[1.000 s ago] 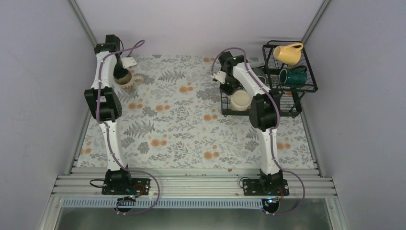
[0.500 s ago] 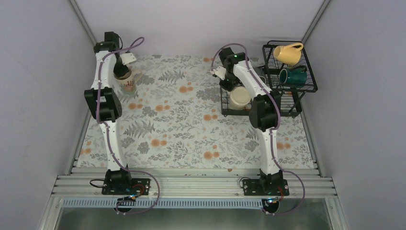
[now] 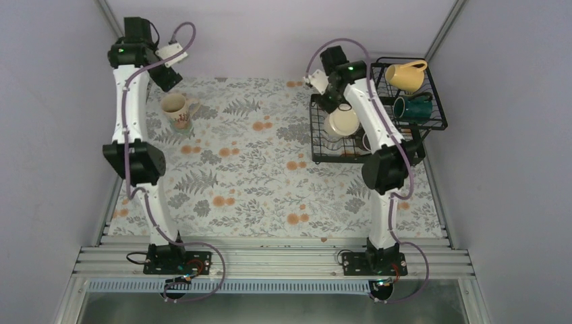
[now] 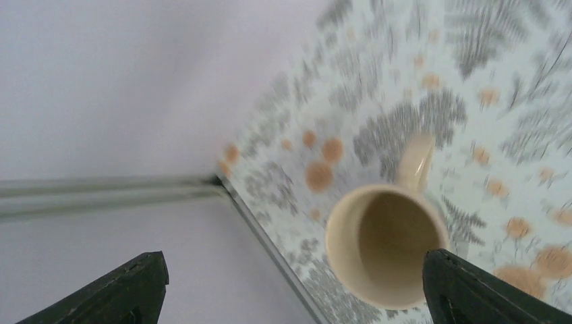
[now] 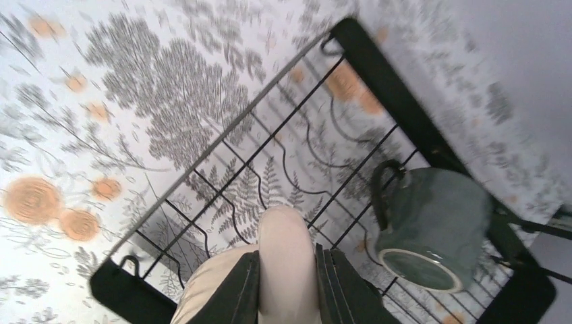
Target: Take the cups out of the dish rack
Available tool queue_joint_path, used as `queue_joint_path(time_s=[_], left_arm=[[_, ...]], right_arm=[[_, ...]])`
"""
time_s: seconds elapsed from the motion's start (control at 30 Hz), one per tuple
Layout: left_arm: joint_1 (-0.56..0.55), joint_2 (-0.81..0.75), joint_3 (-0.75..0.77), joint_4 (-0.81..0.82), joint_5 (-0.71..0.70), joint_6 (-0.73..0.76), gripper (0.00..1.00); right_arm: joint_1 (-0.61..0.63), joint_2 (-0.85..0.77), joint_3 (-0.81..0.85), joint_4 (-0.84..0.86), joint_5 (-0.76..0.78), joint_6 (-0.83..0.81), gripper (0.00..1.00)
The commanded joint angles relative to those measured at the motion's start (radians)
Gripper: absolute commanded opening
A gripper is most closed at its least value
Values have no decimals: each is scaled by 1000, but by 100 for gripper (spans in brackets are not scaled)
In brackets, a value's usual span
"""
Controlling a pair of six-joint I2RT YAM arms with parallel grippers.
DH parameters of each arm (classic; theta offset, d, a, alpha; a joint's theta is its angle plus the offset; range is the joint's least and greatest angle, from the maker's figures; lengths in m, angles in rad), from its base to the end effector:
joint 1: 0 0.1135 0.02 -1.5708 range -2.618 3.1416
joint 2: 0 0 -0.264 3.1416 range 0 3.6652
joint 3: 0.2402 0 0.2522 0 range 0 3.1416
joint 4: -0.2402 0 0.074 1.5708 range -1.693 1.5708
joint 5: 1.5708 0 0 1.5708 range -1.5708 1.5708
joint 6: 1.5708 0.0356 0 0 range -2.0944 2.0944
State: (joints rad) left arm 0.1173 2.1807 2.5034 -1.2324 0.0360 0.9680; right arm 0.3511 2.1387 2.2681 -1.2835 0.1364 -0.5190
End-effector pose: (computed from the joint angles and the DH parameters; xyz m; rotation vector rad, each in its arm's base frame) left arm 0.4488 0.0516 0.3780 1.0570 2.2955 0.4088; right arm 0.4161 0.1473 0.3272 -1.1142 2.4909 -0.2341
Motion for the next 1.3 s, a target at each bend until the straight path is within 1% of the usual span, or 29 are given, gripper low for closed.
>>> queue_joint_path(time_s=[0.0,0.07,0.17,0.23,0.3,0.37,0.43,0.5,0.53,0.57,0.6,0.67,0.73,0.87,1.0,1.13,1.27], left_arm=[[-26,-231,-90,154,195,-106,95],[-30,-351,-227,279,309,-189,96],[-47,-551,-533,558,461,-337,100],[-87,-689,-772,806,493,-419,100],[-149,-818,-998,1039,478,-468,100],[-218,-887,-1171,1230,428,-492,100],[-260,-927,-1305,1411,409,-522,100],[-287,-956,-1472,1641,465,-508,99],[-297,-970,-1554,1786,487,-499,99],[-313,-977,-1627,1910,490,-488,98],[-332,-972,-1668,1994,486,-470,98],[-369,-947,-1695,2072,425,-458,96],[-389,-922,-1711,2136,402,-459,95],[-441,-895,-1749,2277,371,-473,90],[-490,-872,-1741,2278,425,-504,89],[-530,-847,-1746,2243,500,-508,87],[-541,-833,-1747,2193,579,-507,83]], right_arm=[[-7,-119,107,0,-83,43,3],[-17,-160,131,12,-209,55,3],[-20,-234,112,58,-379,71,3],[-20,-264,109,87,-473,98,3],[-20,-277,122,89,-574,118,3],[-21,-291,125,95,-666,134,3],[-22,-299,124,97,-772,145,3],[-23,-297,126,81,-880,151,3],[-22,-294,126,70,-928,149,3],[-23,-289,125,56,-975,143,3],[-23,-284,125,39,-1017,136,3],[-24,-272,122,8,-1103,124,3],[-24,-274,100,0,-1192,123,3],[-24,-271,73,0,-1254,126,3],[-25,-250,58,0,-1312,122,2],[-24,-248,79,-2,-1340,113,3],[-24,-267,61,-2,-1349,111,2]])
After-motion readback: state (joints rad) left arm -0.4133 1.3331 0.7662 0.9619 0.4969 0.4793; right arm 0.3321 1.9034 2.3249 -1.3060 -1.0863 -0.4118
